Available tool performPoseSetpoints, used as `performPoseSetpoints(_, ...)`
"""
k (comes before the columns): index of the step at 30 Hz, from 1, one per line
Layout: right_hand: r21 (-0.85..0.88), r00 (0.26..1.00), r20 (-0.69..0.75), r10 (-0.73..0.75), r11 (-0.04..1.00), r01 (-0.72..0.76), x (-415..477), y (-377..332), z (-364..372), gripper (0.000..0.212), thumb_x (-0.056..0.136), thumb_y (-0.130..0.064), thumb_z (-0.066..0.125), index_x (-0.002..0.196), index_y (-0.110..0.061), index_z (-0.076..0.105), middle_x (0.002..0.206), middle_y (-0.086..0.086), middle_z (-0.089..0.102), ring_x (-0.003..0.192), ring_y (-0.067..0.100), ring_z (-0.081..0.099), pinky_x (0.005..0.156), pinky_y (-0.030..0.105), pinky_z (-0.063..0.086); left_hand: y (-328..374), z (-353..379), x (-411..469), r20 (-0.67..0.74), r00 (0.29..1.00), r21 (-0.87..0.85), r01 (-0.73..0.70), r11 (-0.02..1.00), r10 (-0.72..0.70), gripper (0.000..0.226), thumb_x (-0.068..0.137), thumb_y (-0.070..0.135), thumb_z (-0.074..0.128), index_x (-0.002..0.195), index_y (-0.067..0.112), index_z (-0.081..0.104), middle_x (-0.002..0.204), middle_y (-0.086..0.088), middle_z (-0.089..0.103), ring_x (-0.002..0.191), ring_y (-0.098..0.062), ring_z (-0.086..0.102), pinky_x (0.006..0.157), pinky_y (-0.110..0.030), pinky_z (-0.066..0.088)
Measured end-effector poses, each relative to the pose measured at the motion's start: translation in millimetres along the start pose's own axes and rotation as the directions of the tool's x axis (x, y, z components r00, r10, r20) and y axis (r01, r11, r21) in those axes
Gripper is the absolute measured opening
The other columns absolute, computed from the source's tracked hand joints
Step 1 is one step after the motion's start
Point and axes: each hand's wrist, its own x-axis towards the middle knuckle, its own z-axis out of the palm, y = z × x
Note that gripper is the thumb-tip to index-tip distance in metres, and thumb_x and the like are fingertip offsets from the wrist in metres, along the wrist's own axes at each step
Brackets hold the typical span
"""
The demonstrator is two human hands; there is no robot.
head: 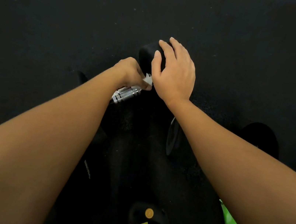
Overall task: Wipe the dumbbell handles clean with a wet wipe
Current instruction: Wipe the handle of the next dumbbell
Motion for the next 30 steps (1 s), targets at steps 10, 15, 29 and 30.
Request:
performPoseSetpoints(10, -0.012, 1.000, 0.025, -0.005, 1.000, 0.006, 0, 1, -1, 0.044, 0.092, -0.038, 0.035, 0.124, -0.018, 0.058, 0.133, 0.005, 0.054, 0.125, 0.021, 0.049, 0.102, 0.038, 0.041, -15, 78, -18, -0.530, 0.735, 0.494, -0.139, 0.858, 0.424, 0.019, 0.086, 0.005, 0.054, 0.104, 0.001, 0.059, 0.094, -0.014, 0.063, 0.093, -0.031, 0.058, 0.107, -0.042, 0.032)
performPoseSetpoints(15, 0.001, 1.000, 0.009, -0.006, 1.000, 0.006, 0, 1, 0, 0.045, 0.091, -0.038, 0.035, 0.123, -0.018, 0.059, 0.132, 0.005, 0.055, 0.124, 0.021, 0.049, 0.101, 0.037, 0.041, -12, 75, -19, -0.463, 0.765, 0.568, -0.132, 0.812, 0.448, 0.027, 0.086, 0.003, 0.052, 0.112, 0.000, 0.054, 0.100, -0.015, 0.061, 0.100, -0.030, 0.056, 0.114, -0.040, 0.023)
performPoseSetpoints(29, -0.009, 1.000, 0.010, 0.011, 1.000, -0.011, 0, 0, 0, 0.043, 0.091, -0.038, 0.037, 0.123, -0.019, 0.059, 0.133, 0.003, 0.055, 0.125, 0.020, 0.048, 0.102, 0.035, 0.039, -9, 8, 2, -0.015, 0.999, -0.031, -0.042, 0.999, 0.041, 0.047, 0.073, 0.039, 0.076, 0.110, 0.012, 0.064, 0.108, -0.004, 0.063, 0.099, -0.020, 0.057, 0.080, -0.029, 0.042)
performPoseSetpoints(30, -0.014, 1.000, 0.018, 0.010, 1.000, -0.010, 0, 0, 0, 0.043, 0.091, -0.038, 0.036, 0.123, -0.020, 0.059, 0.133, 0.003, 0.054, 0.125, 0.020, 0.048, 0.103, 0.035, 0.038, -8, 13, 0, -0.067, 0.996, 0.002, -0.057, 0.998, 0.057, 0.048, 0.074, 0.038, 0.075, 0.112, 0.011, 0.062, 0.106, -0.004, 0.061, 0.096, -0.020, 0.056, 0.079, -0.029, 0.043)
